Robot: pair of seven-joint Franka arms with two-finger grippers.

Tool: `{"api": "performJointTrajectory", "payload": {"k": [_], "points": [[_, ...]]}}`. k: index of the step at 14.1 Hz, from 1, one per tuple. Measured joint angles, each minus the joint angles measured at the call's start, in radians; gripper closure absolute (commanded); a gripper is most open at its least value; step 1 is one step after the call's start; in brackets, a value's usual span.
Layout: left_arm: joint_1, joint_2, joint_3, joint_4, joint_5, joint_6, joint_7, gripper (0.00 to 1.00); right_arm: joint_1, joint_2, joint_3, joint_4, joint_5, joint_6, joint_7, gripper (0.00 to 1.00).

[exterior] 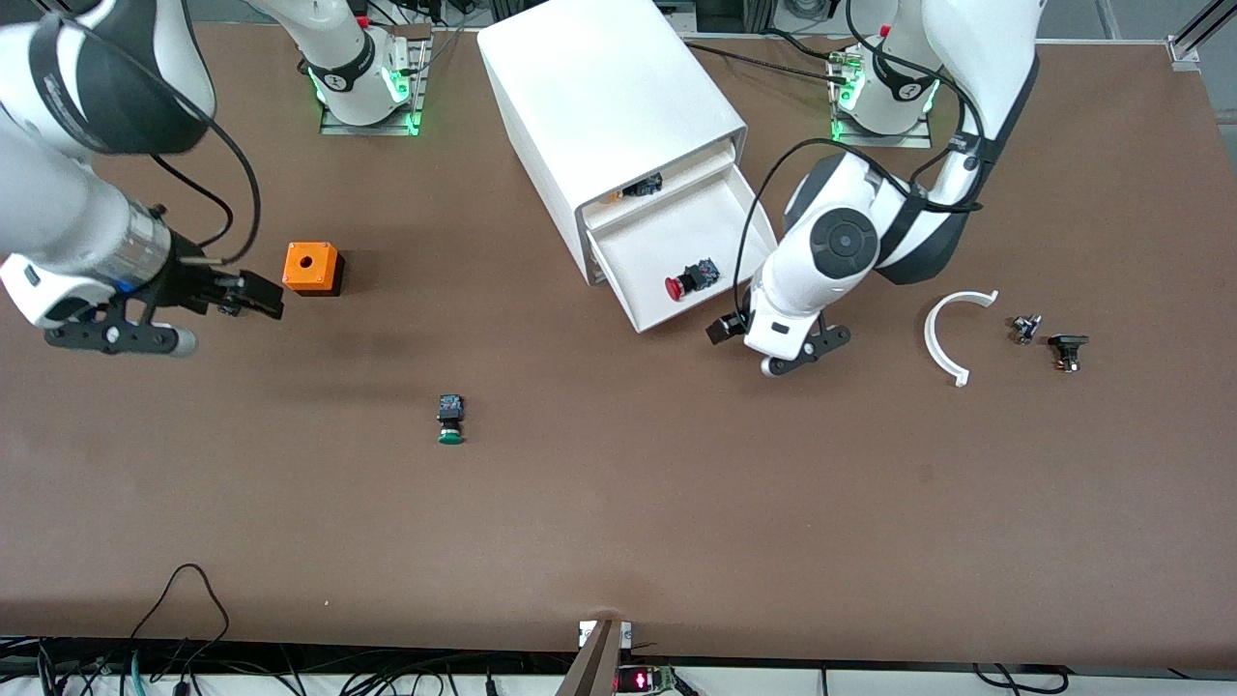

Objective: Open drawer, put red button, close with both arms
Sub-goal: 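Push the drawer closed with the left gripper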

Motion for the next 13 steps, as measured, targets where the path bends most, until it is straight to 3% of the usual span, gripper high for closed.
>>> {"api": "performJointTrajectory", "payload": {"k": [4, 9, 10, 13], "points": [[-0.052, 0.002, -0.001, -0.012, 0.036, 0.001, -0.094, 0.00, 0.000, -0.117, 0.000, -0.059, -0.016, -0.006, -0.008, 0.00], [-0.099, 0.003, -0.018, -0.044, 0.037, 0.001, -0.122, 0.00, 0.000, -0.142, 0.006, -0.072, -0.030, -0.008, -0.010, 0.00], [-0.103, 0.003, -0.035, -0.050, 0.037, 0.001, -0.136, 0.00, -0.015, -0.142, 0.020, -0.073, -0.032, -0.008, -0.010, 0.00], [-0.108, 0.002, -0.088, -0.067, 0.037, 0.001, -0.157, 0.00, -0.170, -0.148, 0.180, -0.073, -0.034, -0.008, -0.010, 0.00]]}}
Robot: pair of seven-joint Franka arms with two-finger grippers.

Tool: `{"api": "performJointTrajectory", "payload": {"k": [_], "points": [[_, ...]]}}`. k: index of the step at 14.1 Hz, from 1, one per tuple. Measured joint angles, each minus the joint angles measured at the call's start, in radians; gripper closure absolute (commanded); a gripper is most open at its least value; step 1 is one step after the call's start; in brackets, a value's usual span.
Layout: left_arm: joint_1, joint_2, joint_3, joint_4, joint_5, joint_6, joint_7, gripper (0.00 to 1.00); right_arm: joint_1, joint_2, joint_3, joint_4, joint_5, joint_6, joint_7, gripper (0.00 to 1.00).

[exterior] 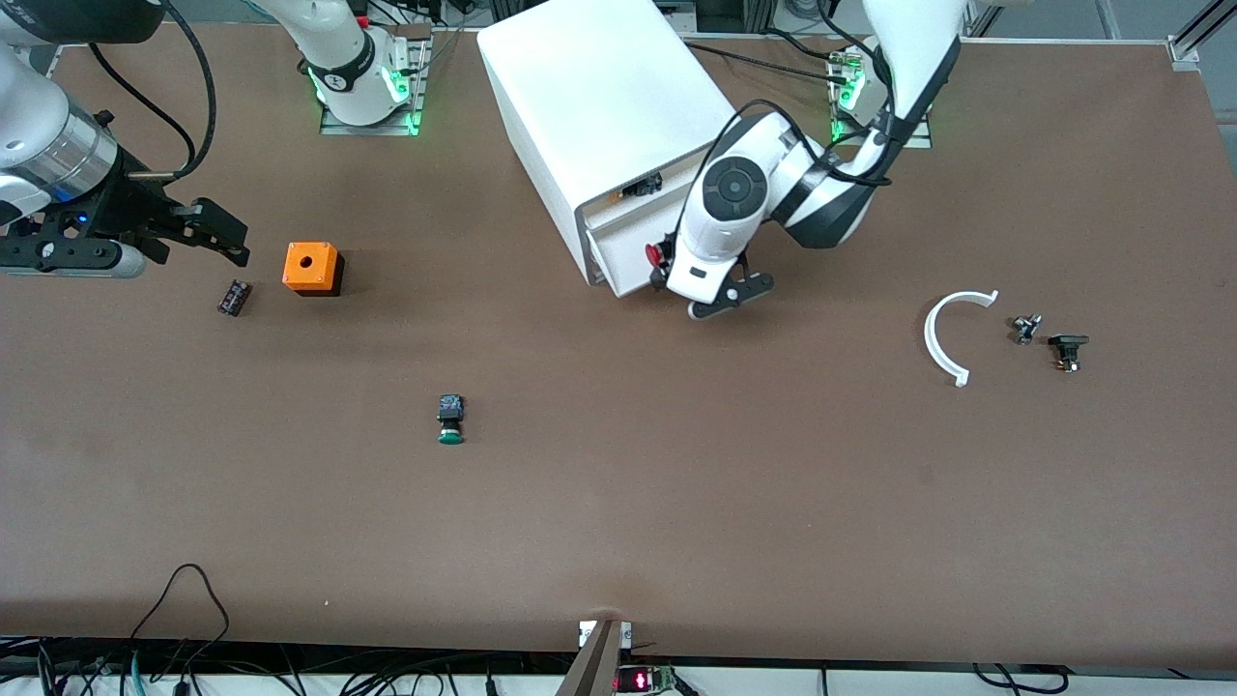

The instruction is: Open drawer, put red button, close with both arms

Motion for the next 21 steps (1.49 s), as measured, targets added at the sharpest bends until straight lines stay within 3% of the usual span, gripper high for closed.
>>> {"api": "performJointTrajectory", "payload": {"k": [3, 11, 21], "points": [[0.000, -0.001, -0.039, -0.012, 0.000, 0.000, -0.010, 0.00, -0.029, -0.006, 0.028, 0.000, 0.000, 0.000, 0.000, 0.00], [0.001, -0.001, -0.100, -0.024, -0.001, -0.007, -0.015, 0.00, -0.042, -0.024, 0.007, 0.000, -0.004, -0.018, -0.058, 0.00], [0.002, -0.002, -0.116, -0.026, -0.001, -0.013, -0.029, 0.00, -0.044, -0.031, 0.003, 0.049, -0.004, -0.066, -0.064, 0.00]]}}
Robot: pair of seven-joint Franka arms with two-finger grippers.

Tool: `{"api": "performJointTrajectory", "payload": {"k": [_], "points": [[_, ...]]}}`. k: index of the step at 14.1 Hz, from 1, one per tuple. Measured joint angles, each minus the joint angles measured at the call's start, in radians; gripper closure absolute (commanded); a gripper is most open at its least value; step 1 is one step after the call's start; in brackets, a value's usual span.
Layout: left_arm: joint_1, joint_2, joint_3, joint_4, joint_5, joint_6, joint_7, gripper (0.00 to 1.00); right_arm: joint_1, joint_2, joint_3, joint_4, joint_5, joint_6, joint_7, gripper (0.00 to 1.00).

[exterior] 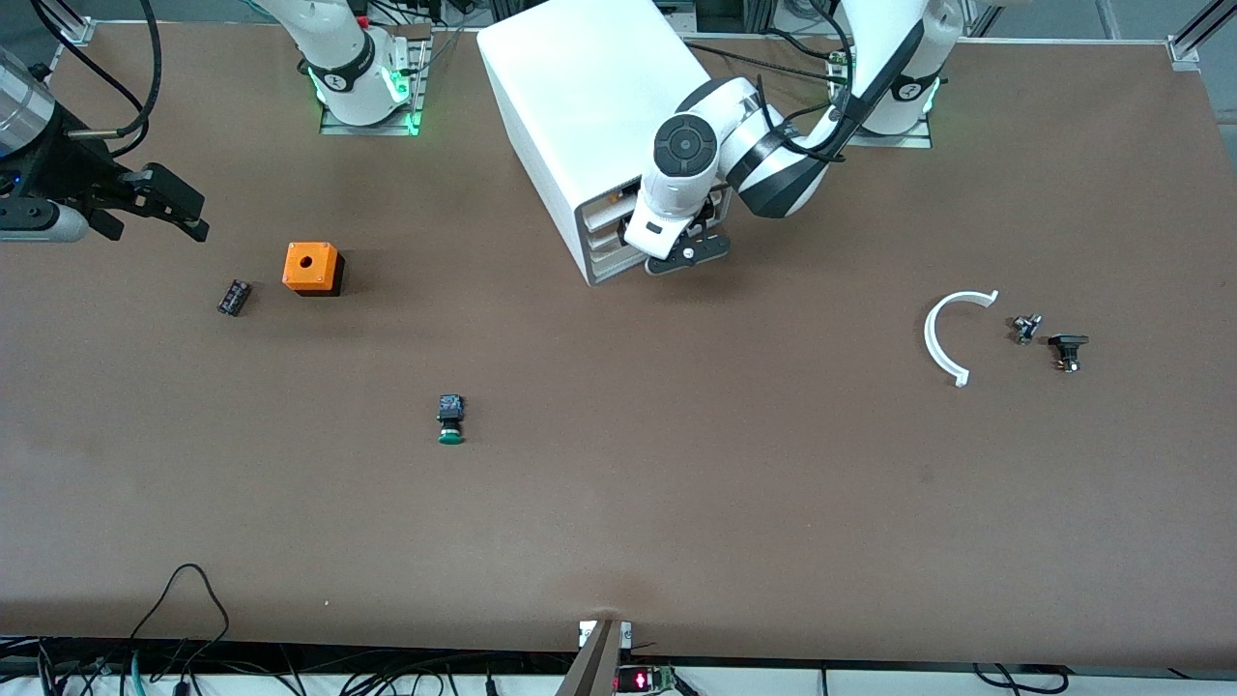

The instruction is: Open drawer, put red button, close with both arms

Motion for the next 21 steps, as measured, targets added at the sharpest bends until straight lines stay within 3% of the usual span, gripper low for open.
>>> {"api": "performJointTrajectory", "payload": {"k": [4, 10, 18, 21], "points": [[0.043, -0.021, 0.002, 0.025, 0.001, -0.041, 0.029, 0.00, 0.000, 0.016, 0.005, 0.007, 0.000, -0.001, -0.001, 0.00], [0.237, -0.115, 0.003, 0.102, 0.001, -0.208, 0.351, 0.00, 0.000, 0.016, 0.005, 0.015, 0.000, -0.002, -0.017, 0.00], [0.513, -0.166, 0.010, 0.377, 0.001, -0.592, 0.891, 0.00, -0.001, 0.017, 0.003, 0.024, 0.000, -0.003, -0.024, 0.00], [0.517, -0.223, 0.095, 0.395, 0.001, -0.608, 1.034, 0.00, -0.001, 0.017, 0.003, 0.025, 0.000, -0.003, -0.024, 0.00]]}}
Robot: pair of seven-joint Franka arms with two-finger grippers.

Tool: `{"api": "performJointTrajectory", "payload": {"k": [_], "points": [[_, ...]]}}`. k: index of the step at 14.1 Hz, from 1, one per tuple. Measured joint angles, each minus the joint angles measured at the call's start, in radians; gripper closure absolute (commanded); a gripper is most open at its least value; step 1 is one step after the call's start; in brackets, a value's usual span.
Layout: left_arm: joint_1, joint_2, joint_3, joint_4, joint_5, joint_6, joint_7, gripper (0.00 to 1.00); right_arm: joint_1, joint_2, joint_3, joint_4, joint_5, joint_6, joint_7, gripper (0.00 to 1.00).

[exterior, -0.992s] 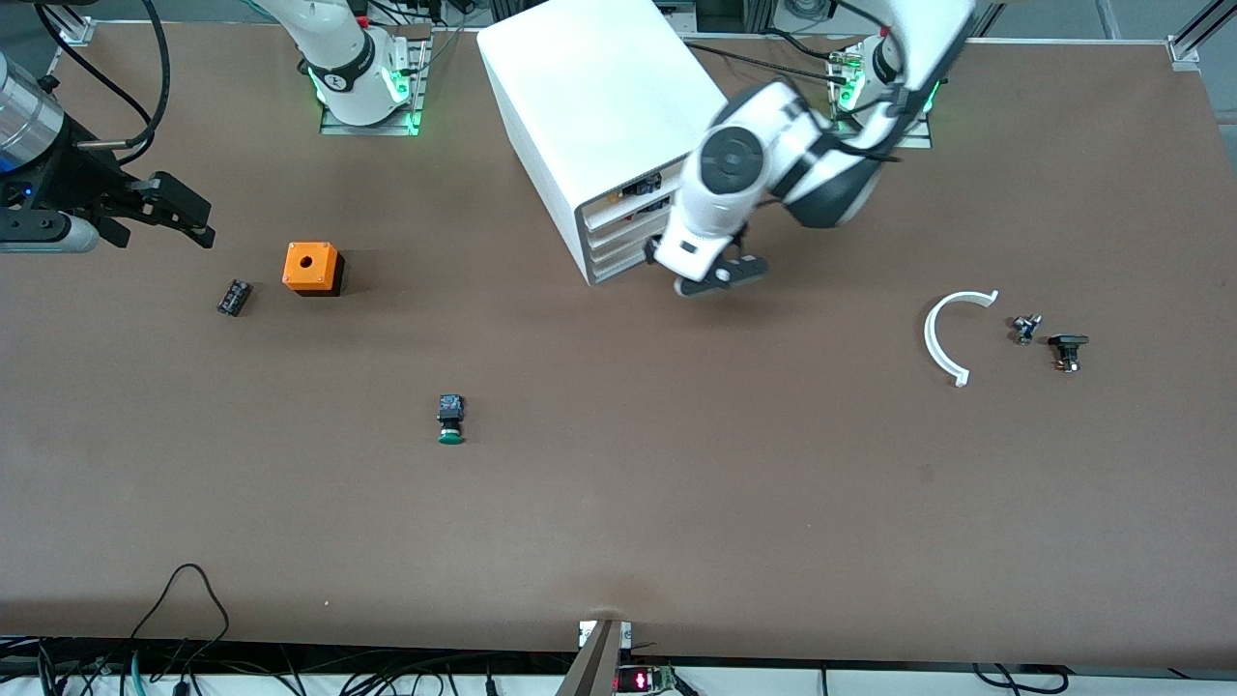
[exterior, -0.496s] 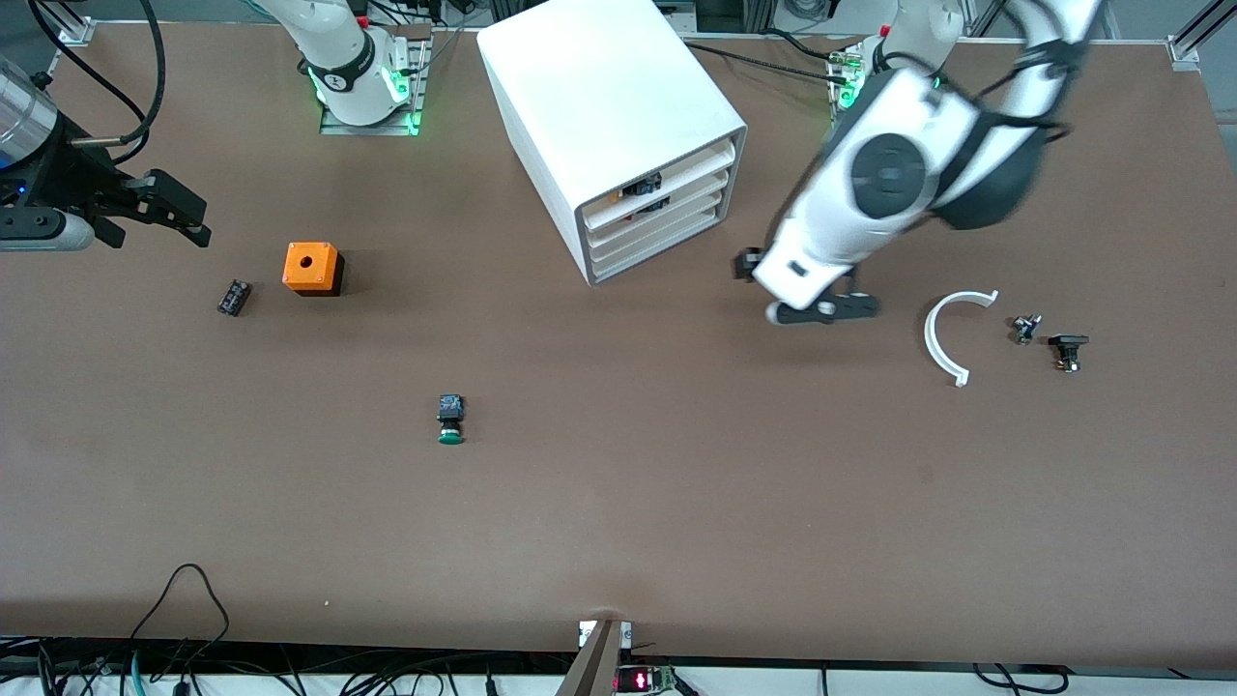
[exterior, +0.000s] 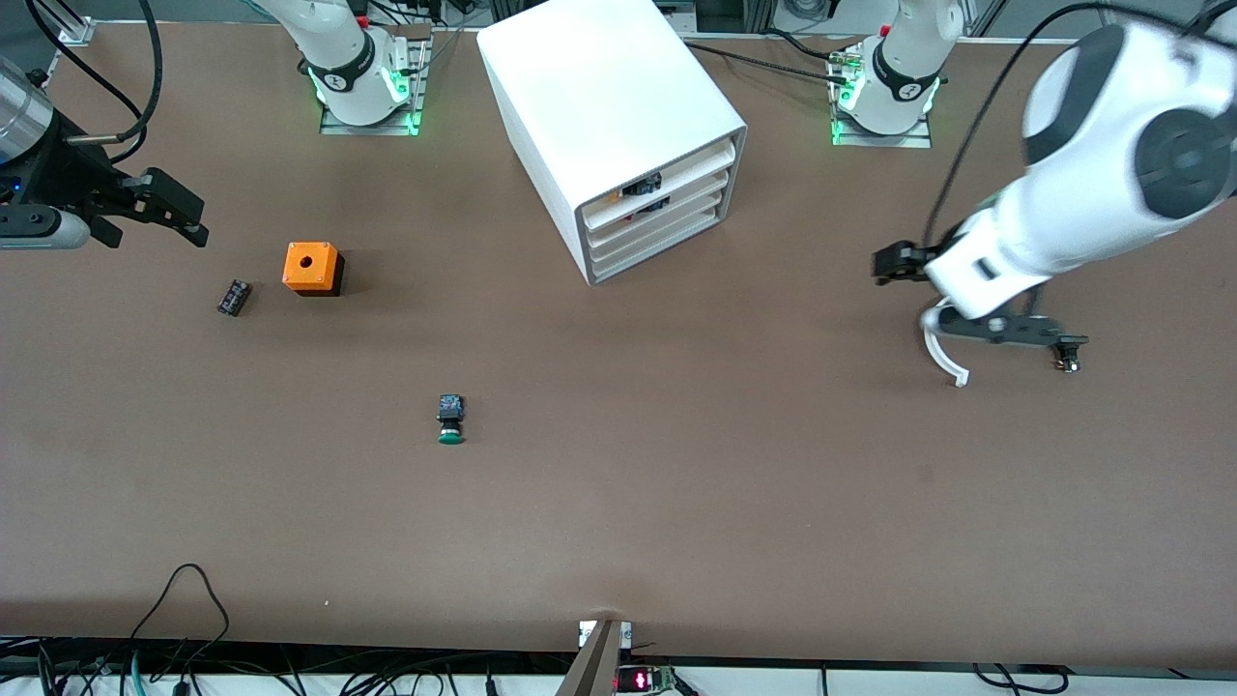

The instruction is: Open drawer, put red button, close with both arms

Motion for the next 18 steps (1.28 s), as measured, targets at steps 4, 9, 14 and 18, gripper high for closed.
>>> {"api": "performJointTrajectory", "payload": {"k": [4, 9, 14, 18], "points": [[-0.133, -0.096, 0.224, -0.015, 0.000, 0.003, 0.100, 0.00, 0.000, 0.001, 0.000, 0.000, 0.000, 0.000, 0.000, 0.00], [-0.180, -0.199, 0.312, -0.124, 0.000, 0.055, 0.121, 0.00, 0.000, 0.002, 0.000, 0.001, 0.000, 0.000, 0.000, 0.00], [-0.184, -0.206, 0.314, -0.142, 0.000, 0.064, 0.186, 0.00, 0.000, 0.003, 0.000, 0.001, 0.000, 0.000, 0.000, 0.00], [-0.185, -0.206, 0.314, -0.142, 0.000, 0.063, 0.200, 0.00, 0.000, 0.003, 0.001, 0.001, 0.000, 0.000, 0.000, 0.00]]}}
